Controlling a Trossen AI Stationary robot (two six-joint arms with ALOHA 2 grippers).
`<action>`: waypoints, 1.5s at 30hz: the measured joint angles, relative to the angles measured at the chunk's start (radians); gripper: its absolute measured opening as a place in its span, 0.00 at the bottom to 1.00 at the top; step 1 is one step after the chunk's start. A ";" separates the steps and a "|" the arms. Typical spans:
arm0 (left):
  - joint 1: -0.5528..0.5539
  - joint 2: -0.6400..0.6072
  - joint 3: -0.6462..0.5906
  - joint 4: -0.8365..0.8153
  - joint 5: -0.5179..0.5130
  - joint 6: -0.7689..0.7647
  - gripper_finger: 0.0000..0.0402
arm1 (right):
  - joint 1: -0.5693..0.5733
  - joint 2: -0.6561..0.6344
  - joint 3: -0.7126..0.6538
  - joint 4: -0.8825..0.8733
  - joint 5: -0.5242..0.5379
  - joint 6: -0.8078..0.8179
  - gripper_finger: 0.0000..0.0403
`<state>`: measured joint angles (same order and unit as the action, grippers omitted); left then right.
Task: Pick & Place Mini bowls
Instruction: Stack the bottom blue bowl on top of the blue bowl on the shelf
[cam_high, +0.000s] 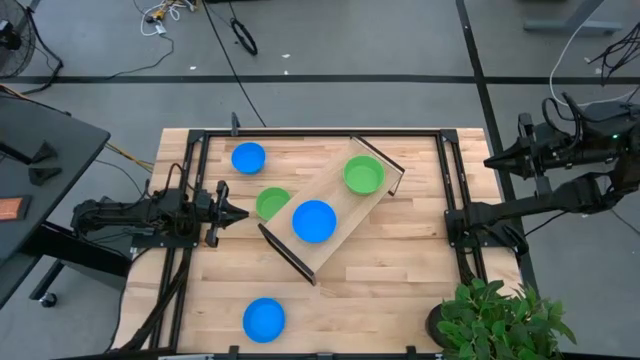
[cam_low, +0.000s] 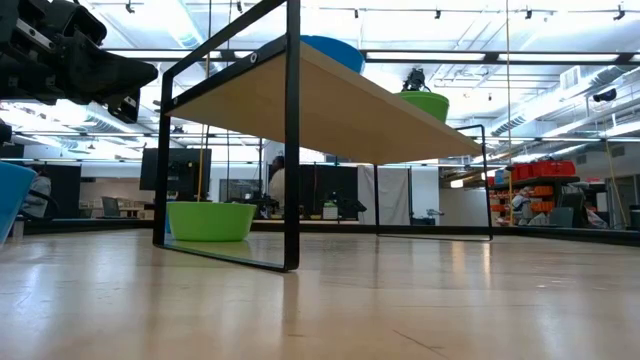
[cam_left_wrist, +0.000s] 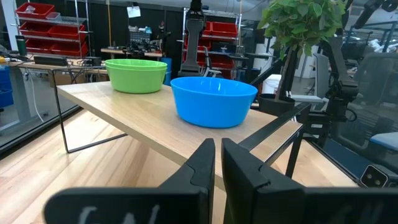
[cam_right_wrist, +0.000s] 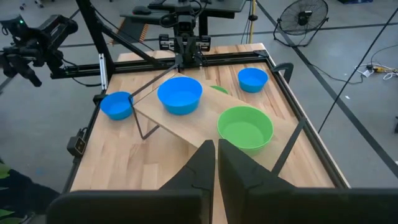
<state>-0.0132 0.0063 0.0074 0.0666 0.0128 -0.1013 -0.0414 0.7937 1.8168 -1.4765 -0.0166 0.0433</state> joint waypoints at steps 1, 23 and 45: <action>0.000 0.000 0.000 0.000 0.000 0.000 0.08 | 0.000 0.000 0.000 0.000 0.000 0.000 0.06; 0.000 0.000 0.000 0.000 0.000 0.000 0.08 | 0.000 0.000 0.000 0.000 0.000 0.000 0.06; 0.000 0.000 0.000 0.303 -0.098 0.016 0.08 | 0.000 0.000 0.000 0.000 0.000 0.000 0.06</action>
<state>-0.0132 0.0059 0.0074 0.3698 -0.0856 -0.0855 -0.0414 0.7935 1.8172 -1.4765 -0.0167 0.0433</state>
